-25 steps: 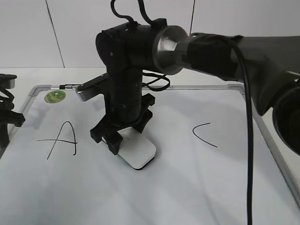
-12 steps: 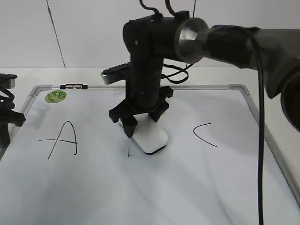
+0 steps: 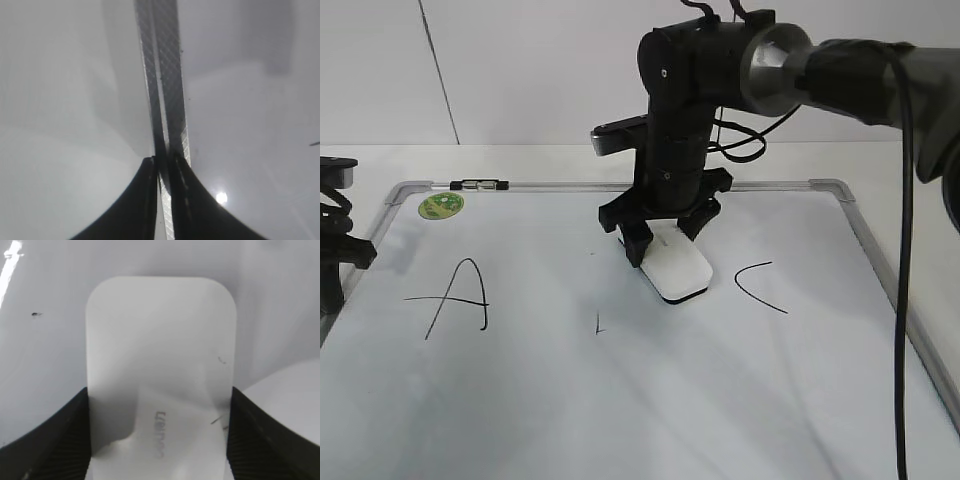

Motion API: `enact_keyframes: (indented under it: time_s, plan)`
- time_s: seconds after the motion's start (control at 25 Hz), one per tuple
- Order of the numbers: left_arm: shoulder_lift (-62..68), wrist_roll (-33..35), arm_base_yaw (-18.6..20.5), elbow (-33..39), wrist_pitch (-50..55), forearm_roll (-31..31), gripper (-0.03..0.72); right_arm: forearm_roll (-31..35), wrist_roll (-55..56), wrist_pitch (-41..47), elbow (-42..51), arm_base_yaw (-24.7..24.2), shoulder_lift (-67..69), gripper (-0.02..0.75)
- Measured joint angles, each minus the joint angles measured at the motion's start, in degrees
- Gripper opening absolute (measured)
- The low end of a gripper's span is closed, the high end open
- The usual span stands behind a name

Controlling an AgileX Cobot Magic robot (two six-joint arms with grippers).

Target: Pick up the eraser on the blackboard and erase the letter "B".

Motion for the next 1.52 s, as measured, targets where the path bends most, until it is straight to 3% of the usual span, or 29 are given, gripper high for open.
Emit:
enact_keyframes:
  time_s: [0.52,1.24,1.52]
  plan:
    - [0.00,0.00,0.00,0.00,0.22,0.00,0.039,-3.37,-0.30,0.15,-1.45,4.70,0.64,0.546]
    - [0.00,0.00,0.00,0.00,0.59,0.00,0.039,4.21,-1.68,-0.06,-2.19,15.01,1.11,0.545]
    - [0.00,0.00,0.00,0.00,0.82,0.00,0.039,3.37,-1.68,-0.06,-2.19,15.68,1.21,0.545]
